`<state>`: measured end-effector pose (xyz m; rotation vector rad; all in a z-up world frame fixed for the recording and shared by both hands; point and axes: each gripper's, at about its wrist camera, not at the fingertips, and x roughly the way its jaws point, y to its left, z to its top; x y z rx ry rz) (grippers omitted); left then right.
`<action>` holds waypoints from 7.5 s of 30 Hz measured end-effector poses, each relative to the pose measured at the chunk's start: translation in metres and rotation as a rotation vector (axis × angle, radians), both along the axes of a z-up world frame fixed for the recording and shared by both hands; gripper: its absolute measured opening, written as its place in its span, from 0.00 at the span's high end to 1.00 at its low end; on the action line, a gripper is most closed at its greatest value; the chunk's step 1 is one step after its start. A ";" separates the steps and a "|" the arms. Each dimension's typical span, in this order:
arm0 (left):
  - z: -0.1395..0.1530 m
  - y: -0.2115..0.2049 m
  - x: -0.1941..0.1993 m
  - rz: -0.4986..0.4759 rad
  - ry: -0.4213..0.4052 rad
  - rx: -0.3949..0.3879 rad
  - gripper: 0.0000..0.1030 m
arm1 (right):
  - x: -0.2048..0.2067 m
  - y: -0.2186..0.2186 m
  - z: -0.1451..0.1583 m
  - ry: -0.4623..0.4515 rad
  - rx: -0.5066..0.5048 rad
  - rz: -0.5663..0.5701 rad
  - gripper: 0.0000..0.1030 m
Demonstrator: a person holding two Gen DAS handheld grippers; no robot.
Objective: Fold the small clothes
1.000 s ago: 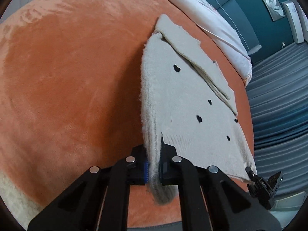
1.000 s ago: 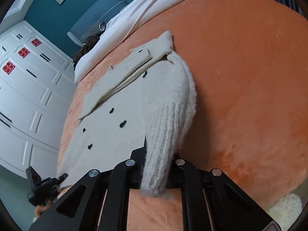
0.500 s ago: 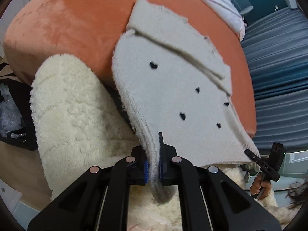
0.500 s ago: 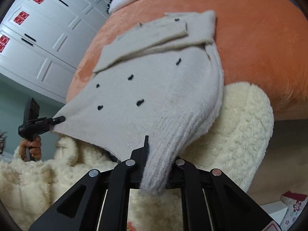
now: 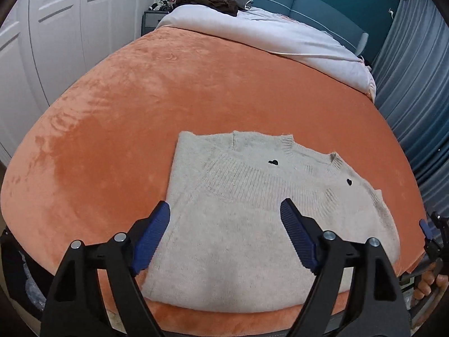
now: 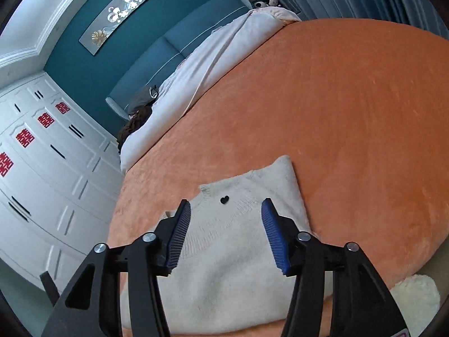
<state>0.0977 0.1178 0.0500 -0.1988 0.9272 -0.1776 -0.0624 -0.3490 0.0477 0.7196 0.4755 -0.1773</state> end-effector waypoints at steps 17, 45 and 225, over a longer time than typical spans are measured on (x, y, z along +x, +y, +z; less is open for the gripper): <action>-0.081 -0.005 0.096 -0.034 0.205 -0.060 0.13 | 0.092 -0.002 -0.040 0.224 -0.209 0.131 0.34; -0.093 -0.004 0.154 -0.039 0.177 0.054 0.88 | 0.142 -0.046 -0.077 0.368 -0.149 0.088 0.91; -0.084 -0.015 0.075 0.031 0.213 0.073 0.66 | 0.077 -0.010 -0.067 0.471 -0.349 0.085 0.59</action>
